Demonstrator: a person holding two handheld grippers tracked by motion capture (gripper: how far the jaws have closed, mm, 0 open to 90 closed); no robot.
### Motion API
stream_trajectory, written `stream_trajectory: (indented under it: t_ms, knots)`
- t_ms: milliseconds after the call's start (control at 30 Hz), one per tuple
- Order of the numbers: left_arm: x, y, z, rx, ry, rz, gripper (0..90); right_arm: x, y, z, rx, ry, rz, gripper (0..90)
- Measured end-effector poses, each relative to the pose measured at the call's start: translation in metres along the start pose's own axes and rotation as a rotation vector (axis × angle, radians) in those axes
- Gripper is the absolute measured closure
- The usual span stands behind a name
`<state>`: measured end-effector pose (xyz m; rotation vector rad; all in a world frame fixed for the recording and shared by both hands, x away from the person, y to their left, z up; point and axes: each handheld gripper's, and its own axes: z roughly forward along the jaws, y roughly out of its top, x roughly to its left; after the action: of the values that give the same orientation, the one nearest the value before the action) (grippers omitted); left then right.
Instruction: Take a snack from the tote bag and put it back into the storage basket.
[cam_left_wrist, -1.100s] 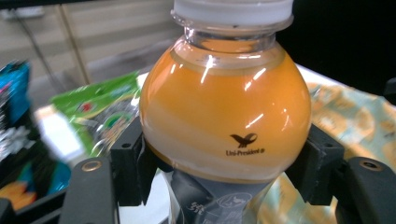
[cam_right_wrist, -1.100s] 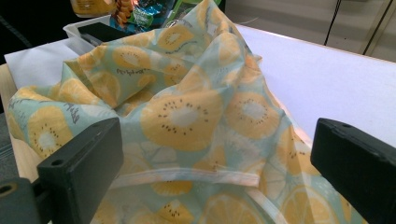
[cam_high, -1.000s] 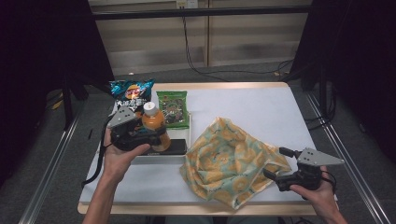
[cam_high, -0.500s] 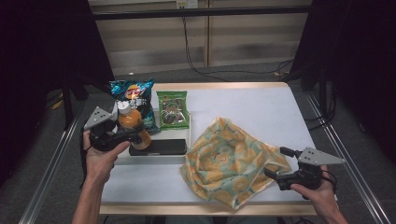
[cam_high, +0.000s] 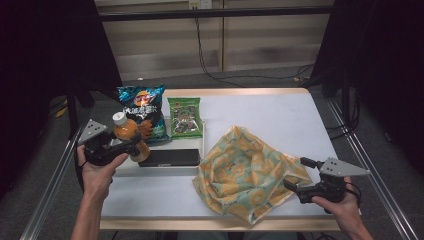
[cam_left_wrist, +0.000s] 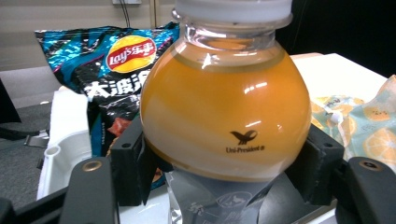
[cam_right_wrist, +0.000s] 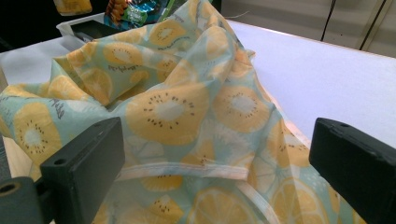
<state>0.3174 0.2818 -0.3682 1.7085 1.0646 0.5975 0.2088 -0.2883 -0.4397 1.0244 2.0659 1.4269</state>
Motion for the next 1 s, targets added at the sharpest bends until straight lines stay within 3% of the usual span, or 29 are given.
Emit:
stream_trajectory:
  t_ms: [300, 467, 667, 833, 1000]
  knots:
    - [0.012, -0.008, -0.005, 0.0, 0.055, -0.015, 33.1, -0.002, -0.002, -0.001, 0.007, -0.005, 0.001, 3.4]
    - [0.018, -0.011, -0.007, -0.01, 0.065, -0.032, 33.1, -0.001, -0.002, -0.002, 0.009, -0.011, 0.002, 3.5]
    - [0.023, -0.02, -0.007, 0.016, 0.093, -0.024, 33.1, 0.001, -0.001, -0.001, 0.012, -0.018, -0.001, 3.4]
    - [0.025, -0.029, -0.006, 0.026, 0.127, -0.04, 33.1, 0.001, -0.002, -0.003, 0.011, -0.022, 0.0, 3.4]
    - [0.027, -0.033, -0.002, 0.03, 0.129, -0.028, 33.1, 0.001, -0.002, -0.002, 0.012, -0.018, 0.0, 3.7]
